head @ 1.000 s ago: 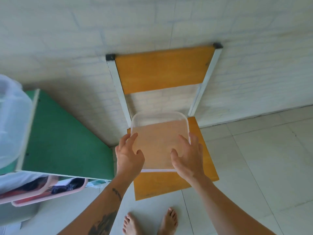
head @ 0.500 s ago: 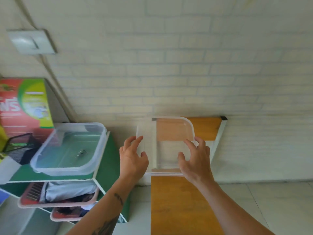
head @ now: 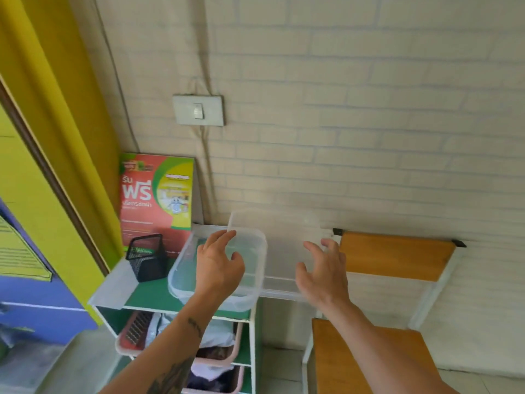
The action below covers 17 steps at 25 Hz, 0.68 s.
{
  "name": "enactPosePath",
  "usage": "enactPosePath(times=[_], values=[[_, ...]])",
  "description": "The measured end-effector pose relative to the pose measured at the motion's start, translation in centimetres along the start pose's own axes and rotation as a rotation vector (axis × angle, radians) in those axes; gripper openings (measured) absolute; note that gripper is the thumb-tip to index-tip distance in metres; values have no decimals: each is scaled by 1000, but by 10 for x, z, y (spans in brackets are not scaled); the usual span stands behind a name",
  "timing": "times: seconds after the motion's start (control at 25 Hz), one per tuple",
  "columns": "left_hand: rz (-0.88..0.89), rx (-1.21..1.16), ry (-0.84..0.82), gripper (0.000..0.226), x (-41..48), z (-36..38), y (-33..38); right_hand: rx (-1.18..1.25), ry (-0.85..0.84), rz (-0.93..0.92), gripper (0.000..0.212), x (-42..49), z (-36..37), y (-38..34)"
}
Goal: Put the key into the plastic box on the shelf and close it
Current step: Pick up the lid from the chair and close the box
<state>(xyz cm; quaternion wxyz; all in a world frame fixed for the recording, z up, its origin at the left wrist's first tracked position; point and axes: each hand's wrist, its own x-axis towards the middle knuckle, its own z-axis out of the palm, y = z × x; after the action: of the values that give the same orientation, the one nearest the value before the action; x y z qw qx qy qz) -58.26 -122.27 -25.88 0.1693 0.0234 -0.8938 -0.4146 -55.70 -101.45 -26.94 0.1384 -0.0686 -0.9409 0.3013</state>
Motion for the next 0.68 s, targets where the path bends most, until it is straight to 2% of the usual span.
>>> enactPosePath(times=[0.12, 0.32, 0.68], values=[[-8, 25, -4, 49, 23, -31, -38, -8, -25, 12, 53, 4, 35, -40], [-80, 50, -105, 49, 52, -55, -86, -43, -115, 70, 55, 11, 80, -81], [-133, 65, -229, 52, 56, -48, -120, -137, -196, 128, 58, 11, 112, -84]])
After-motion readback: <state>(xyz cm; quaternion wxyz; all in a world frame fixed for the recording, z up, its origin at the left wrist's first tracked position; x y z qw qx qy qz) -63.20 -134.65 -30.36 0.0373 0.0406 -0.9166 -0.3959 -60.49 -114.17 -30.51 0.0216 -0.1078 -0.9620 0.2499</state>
